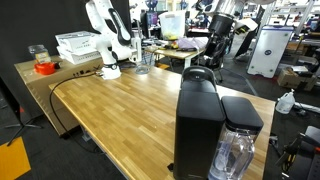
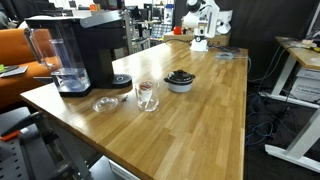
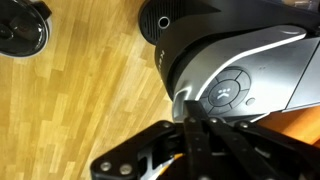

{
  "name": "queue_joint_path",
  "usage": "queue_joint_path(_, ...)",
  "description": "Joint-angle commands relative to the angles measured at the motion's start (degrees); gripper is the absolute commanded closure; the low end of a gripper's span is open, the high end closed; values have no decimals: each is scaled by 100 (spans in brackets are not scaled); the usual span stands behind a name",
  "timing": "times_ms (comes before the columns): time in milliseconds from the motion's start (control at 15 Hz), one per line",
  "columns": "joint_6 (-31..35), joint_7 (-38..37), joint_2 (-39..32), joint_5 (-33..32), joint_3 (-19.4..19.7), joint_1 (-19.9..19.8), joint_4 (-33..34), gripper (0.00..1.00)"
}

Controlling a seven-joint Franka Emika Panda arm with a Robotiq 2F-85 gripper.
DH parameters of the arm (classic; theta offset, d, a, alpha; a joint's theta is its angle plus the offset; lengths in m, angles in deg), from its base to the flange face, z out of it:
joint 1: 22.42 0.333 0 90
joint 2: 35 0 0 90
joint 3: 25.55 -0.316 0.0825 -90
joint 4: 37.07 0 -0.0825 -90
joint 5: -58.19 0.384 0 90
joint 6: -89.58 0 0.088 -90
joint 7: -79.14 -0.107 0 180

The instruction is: Close the top compartment of the coffee maker.

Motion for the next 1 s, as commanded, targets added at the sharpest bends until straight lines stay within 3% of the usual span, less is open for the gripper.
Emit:
queue_joint_path(0,-180,304,-64,285,40,-106,21,100)
queue_joint_path(933,-340,448,-123,277,-71,-83,237,100)
